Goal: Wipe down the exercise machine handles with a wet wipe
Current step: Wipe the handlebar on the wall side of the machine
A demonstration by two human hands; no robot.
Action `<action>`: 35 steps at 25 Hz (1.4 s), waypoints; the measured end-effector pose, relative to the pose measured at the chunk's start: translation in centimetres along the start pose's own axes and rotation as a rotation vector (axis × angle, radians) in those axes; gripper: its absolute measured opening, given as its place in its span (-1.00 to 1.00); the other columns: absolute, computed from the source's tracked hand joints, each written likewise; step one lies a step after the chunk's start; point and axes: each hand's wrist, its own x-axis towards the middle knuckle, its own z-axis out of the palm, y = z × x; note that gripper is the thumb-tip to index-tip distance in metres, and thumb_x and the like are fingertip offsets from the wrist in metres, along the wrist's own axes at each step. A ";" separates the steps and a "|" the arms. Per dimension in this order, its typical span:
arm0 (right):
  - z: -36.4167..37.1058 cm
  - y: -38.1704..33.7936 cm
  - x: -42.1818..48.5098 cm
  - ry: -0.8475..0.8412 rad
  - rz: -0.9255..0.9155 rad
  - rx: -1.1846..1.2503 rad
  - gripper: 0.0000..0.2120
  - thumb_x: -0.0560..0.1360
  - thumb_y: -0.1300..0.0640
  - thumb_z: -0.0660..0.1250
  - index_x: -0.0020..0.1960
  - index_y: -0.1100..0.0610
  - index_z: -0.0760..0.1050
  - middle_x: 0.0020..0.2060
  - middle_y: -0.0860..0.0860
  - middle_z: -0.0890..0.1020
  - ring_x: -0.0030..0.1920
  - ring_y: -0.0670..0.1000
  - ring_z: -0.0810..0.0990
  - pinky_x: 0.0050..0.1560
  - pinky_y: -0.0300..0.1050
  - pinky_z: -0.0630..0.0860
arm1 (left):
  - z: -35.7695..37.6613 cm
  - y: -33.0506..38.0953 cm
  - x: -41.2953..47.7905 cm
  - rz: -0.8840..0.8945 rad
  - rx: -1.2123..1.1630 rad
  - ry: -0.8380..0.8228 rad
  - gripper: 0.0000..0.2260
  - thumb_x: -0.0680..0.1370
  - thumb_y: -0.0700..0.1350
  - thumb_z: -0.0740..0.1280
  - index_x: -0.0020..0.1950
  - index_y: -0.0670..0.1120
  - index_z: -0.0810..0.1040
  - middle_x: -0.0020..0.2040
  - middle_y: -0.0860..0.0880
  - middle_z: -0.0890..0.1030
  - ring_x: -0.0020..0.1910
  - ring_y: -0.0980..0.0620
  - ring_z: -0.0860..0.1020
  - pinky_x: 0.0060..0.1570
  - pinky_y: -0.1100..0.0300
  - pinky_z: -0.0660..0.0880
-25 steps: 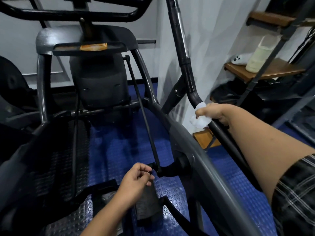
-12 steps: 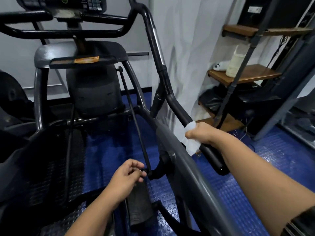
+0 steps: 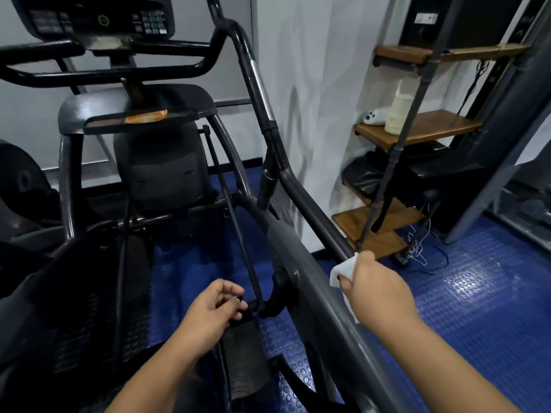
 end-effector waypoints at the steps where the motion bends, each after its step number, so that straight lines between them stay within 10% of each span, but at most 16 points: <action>1: 0.5 0.0 -0.4 0.042 -0.013 -0.078 -0.83 0.62 0.05 0.19 0.05 0.12 0.24 -0.09 0.00 0.51 -0.12 0.05 0.56 -0.27 -0.14 0.35 | -0.1 0.0 0.2 0.011 0.014 0.005 -0.88 0.62 -0.26 0.24 0.06 -0.08 0.53 -0.07 -0.10 0.70 -0.19 0.05 0.62 -0.17 0.18 0.49; 6: 2.5 -0.8 -0.6 0.183 -0.099 -0.382 -0.41 0.42 0.28 0.37 0.40 0.40 0.33 -0.02 0.18 0.57 -0.16 0.07 0.60 -0.36 -0.13 0.49 | -0.5 -0.9 0.8 0.009 0.033 0.010 -0.88 0.62 -0.24 0.25 0.04 -0.05 0.53 -0.09 -0.06 0.70 -0.16 0.02 0.64 -0.10 0.11 0.52; 12: 2.4 -3.8 4.1 0.238 -0.198 -0.535 -0.32 0.57 0.24 0.23 0.52 0.44 -0.05 0.23 0.22 0.44 0.08 0.03 0.56 -0.14 -0.21 0.56 | -1.2 -0.1 2.4 0.025 0.010 -0.041 -0.90 0.62 -0.25 0.25 0.05 -0.08 0.52 -0.07 -0.10 0.69 -0.17 0.03 0.62 -0.20 0.26 0.50; 19: 0.4 -8.6 11.3 -0.048 -0.280 -0.406 0.30 0.28 -0.41 0.43 0.52 0.42 -0.18 0.37 0.27 0.24 0.31 0.20 0.39 0.30 -0.01 0.42 | -2.9 -0.2 4.7 -0.016 -0.058 -0.079 -0.91 0.63 -0.24 0.25 0.06 -0.09 0.52 -0.05 -0.10 0.68 -0.19 0.06 0.60 -0.21 0.28 0.48; 25: 0.3 -12.0 18.3 -0.078 -0.230 -0.172 0.07 0.40 -0.26 0.40 0.53 0.36 -0.09 0.39 0.29 0.28 0.37 0.26 0.34 0.34 0.13 0.39 | -5.0 -1.5 5.4 -0.034 -0.093 -0.030 -0.90 0.62 -0.28 0.24 0.06 -0.14 0.51 -0.05 -0.18 0.67 -0.20 0.02 0.58 -0.23 0.30 0.48; 30: -1.5 -12.6 19.4 -0.226 -0.125 0.084 -0.31 0.47 0.01 0.44 0.41 0.30 0.19 0.19 0.17 0.46 0.08 0.14 0.48 -0.04 -0.11 0.36 | -5.2 -2.2 4.3 -0.031 -0.089 0.004 -0.88 0.62 -0.31 0.23 0.04 -0.14 0.52 -0.04 -0.20 0.67 -0.21 0.01 0.59 -0.20 0.29 0.47; 35: -0.4 -9.5 15.3 -0.139 -0.235 -0.088 -0.11 0.50 -0.20 0.32 0.53 0.33 0.00 0.47 0.26 0.18 0.44 0.22 0.27 0.39 0.02 0.29 | -4.5 -1.8 3.7 -0.017 -0.121 0.015 -0.85 0.62 -0.33 0.21 0.03 -0.14 0.53 -0.07 -0.19 0.67 -0.21 -0.01 0.58 -0.14 0.17 0.49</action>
